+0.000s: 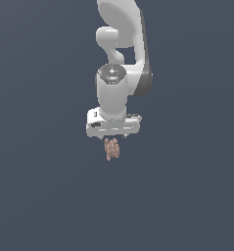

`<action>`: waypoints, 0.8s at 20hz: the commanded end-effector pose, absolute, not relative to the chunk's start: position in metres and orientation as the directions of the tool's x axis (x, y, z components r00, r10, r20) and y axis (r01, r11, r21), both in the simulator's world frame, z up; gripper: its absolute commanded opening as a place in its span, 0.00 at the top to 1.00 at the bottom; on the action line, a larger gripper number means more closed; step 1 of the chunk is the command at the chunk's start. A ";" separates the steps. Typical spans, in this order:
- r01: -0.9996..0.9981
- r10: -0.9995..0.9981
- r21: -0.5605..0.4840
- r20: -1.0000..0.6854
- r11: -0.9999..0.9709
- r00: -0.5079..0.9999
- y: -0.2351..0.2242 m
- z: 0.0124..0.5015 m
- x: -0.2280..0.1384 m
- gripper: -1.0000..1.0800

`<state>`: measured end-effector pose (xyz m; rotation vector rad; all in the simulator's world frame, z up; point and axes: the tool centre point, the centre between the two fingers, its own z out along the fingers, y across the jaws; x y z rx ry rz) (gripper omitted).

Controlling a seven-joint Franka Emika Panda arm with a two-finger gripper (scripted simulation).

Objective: Pick up the object and move it to a goal position.

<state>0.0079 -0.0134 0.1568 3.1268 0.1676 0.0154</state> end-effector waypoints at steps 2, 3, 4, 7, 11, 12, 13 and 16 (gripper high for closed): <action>0.160 0.160 0.007 0.005 -0.987 0.987 -0.017 0.145 0.007 0.04; 0.173 0.173 0.006 0.004 -0.985 0.985 -0.018 0.142 0.007 0.04; 0.184 0.184 0.005 0.003 -0.983 0.983 -0.019 0.139 0.006 0.04; 0.212 0.212 0.002 0.001 -0.977 0.977 -0.020 0.133 0.006 0.04; 0.231 0.231 0.000 0.000 -0.973 0.973 -0.021 0.129 0.005 0.04; 0.232 0.232 0.000 0.000 -0.973 0.973 -0.022 0.128 0.005 0.04; 0.233 0.233 0.000 0.000 -0.972 0.972 -0.022 0.128 0.005 0.04; 0.229 0.229 0.000 0.000 -0.973 0.973 -0.022 0.127 0.005 0.04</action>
